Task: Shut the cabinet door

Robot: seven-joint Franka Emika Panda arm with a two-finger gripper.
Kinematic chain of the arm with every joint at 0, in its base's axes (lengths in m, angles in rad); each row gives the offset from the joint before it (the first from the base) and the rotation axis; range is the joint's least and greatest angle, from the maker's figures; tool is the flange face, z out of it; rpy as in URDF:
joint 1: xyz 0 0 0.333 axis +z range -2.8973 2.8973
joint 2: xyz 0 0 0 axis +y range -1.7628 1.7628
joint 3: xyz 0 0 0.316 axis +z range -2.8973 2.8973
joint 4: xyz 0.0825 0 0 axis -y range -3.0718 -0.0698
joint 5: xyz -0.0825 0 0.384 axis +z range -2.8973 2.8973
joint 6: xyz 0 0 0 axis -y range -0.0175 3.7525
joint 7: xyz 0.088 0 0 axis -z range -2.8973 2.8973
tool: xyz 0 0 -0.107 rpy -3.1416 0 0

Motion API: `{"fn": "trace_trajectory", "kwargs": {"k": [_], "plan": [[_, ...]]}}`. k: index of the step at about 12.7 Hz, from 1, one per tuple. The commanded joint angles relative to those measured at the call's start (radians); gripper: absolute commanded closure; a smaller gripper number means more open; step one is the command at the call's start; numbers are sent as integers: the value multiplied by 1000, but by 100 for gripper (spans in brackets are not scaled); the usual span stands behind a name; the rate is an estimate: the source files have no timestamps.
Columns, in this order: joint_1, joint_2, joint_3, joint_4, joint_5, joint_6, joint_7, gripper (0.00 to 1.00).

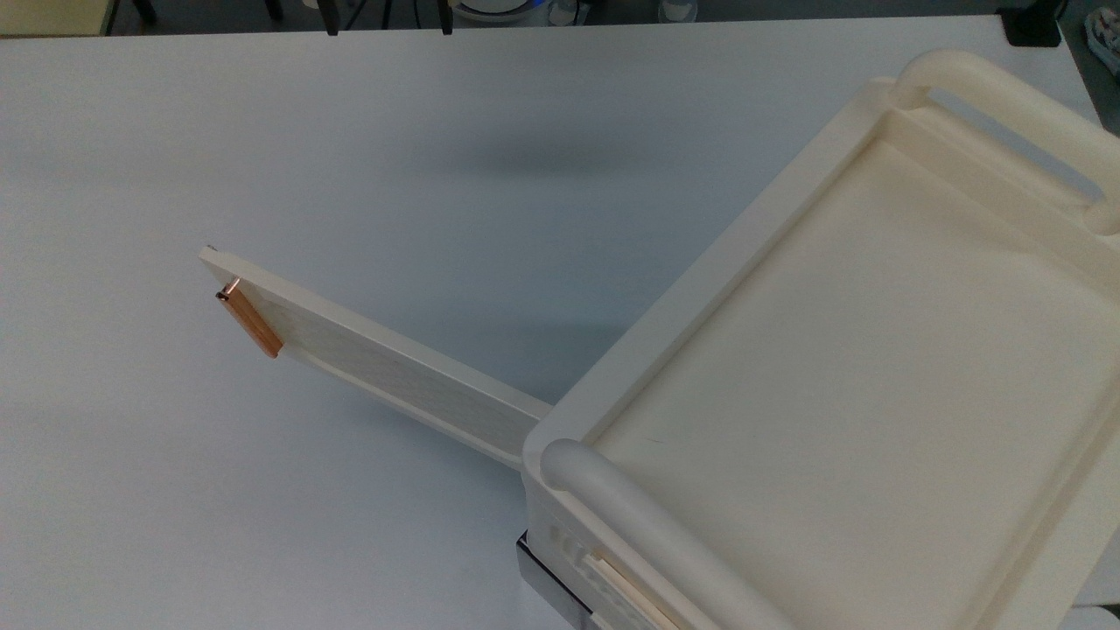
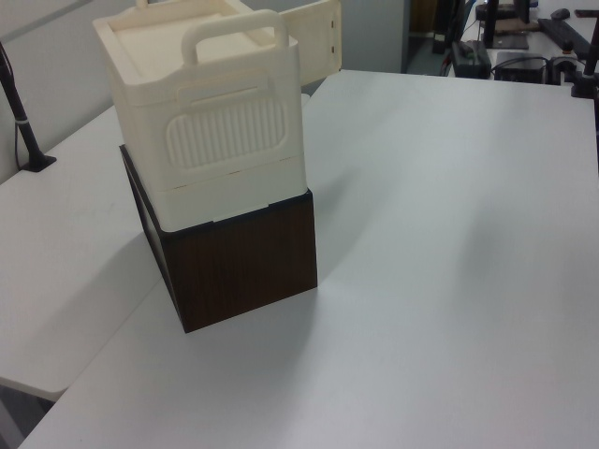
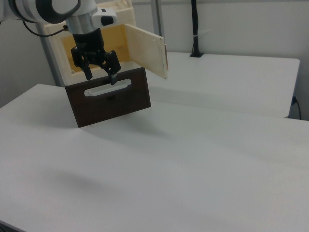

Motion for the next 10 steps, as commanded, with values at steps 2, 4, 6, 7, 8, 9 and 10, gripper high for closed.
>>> {"fn": "trace_trajectory", "kwargs": {"k": [2, 4, 6, 7, 8, 9, 10], "plan": [[16, -12, -4, -31, -14, 77, -15, 2], [12, -3, -4, -25, -14, 152, -12, 27], [1, 15, -4, 2, -1, 273, 80, 74], [2, 32, -4, 8, 6, 377, 184, 93], [2, 44, -4, 12, 15, 469, 269, 98], [4, 61, -4, 15, 16, 566, 356, 100], [7, 75, -6, 15, 10, 652, 438, 100]]}}
